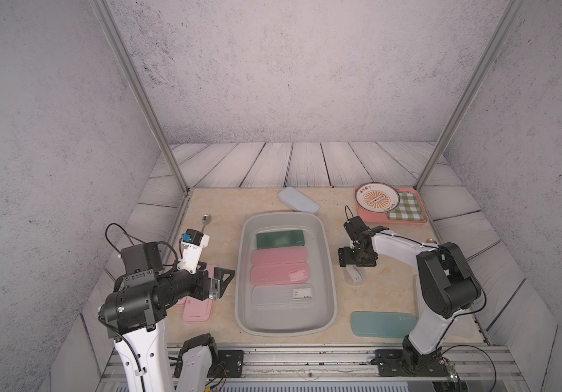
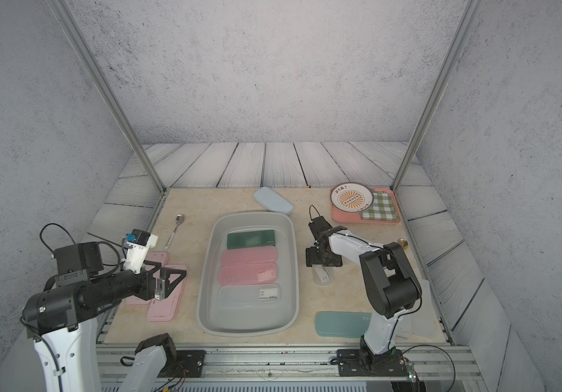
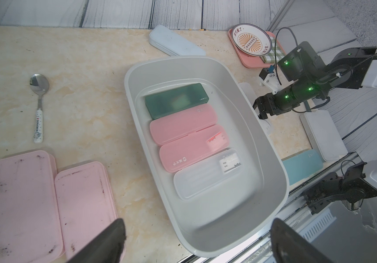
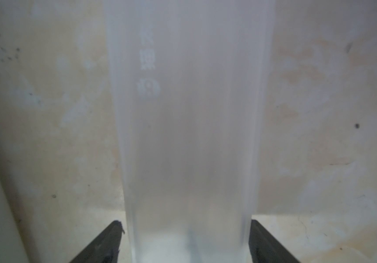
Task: Put the pencil case into the storage box
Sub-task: Pick up the pencil case from the center of the board, then place the pencil case at the storage box.
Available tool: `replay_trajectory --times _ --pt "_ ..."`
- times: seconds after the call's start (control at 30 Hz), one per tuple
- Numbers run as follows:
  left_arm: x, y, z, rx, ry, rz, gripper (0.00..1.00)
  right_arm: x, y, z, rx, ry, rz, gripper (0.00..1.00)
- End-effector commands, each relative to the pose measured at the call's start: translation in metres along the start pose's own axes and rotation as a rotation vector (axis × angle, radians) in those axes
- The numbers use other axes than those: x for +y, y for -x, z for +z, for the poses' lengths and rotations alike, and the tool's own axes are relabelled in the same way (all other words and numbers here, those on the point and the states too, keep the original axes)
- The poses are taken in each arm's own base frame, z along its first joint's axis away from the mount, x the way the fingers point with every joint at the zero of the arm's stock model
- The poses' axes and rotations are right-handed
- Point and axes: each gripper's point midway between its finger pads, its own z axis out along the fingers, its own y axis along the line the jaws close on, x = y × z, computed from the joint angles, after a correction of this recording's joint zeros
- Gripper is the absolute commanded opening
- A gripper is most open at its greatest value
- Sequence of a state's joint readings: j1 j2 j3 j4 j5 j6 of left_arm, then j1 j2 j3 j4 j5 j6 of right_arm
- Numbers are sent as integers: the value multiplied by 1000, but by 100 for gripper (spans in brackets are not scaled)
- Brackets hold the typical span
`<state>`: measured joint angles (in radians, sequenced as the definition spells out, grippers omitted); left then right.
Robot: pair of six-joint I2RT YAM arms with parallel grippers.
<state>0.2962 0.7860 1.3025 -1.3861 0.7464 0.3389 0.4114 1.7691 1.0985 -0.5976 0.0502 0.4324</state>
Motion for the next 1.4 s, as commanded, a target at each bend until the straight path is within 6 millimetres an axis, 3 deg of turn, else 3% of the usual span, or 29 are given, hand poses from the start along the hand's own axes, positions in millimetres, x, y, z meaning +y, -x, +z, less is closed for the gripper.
replay_trajectory --times 0.0,0.27,0.43,0.53,0.7,0.9,1.03,1.2,1.37 --pt "1 0 1 -4 2 3 100 -3 -11 16 48 -25 8 87" --pt "0 0 0 -9 7 6 100 -6 -13 23 44 -34 11 81" --pt "0 0 -1 -12 10 8 100 -8 -11 14 20 -40 10 77" --pt "0 -1 -1 -12 12 7 100 -7 -10 -11 -38 -25 4 73" --pt "0 0 -1 -12 7 8 100 -5 -15 -83 -181 53 -23 71" --pt "-1 0 -1 -11 2 9 100 44 -39 -169 -337 317 -247 71" --pt "-1 0 0 -12 -1 6 100 79 -52 -206 -425 387 -430 71" --pt "4 4 -1 -29 16 -34 100 124 -63 -217 -495 395 -673 70" --pt "15 4 0 -20 67 -64 100 171 -83 -196 -486 367 -963 70"
